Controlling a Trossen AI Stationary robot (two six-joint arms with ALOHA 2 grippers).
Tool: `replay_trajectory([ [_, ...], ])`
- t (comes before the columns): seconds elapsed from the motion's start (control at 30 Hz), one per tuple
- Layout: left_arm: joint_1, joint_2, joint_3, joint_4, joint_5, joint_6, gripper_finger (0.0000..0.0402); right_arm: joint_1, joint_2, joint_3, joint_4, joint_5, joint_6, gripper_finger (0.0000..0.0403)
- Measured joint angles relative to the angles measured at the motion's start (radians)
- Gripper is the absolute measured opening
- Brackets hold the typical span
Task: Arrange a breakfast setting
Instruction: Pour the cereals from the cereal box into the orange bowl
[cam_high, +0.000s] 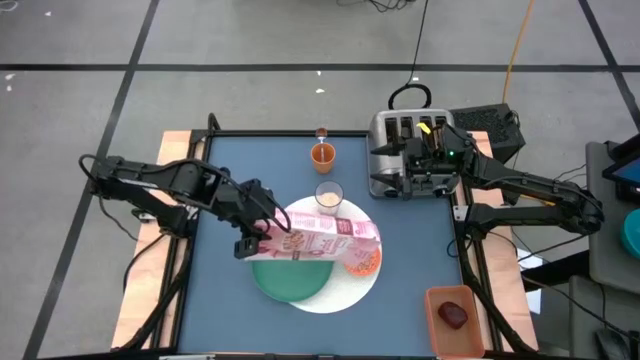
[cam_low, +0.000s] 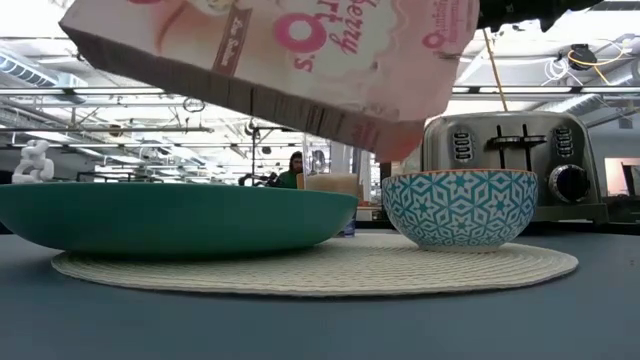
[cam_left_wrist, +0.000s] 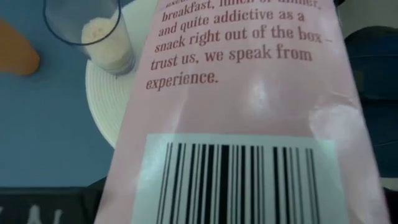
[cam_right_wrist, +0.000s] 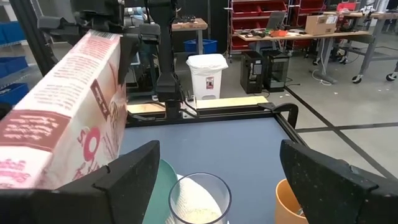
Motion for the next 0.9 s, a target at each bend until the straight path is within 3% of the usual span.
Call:
replay_trajectory([
  [0.9, 0.019, 0.004, 0.0, 0.002, 0.016, 0.019, 0.0234, 0.0, 0.0, 0.0, 0.0, 0.0, 0.0, 0.0325],
])
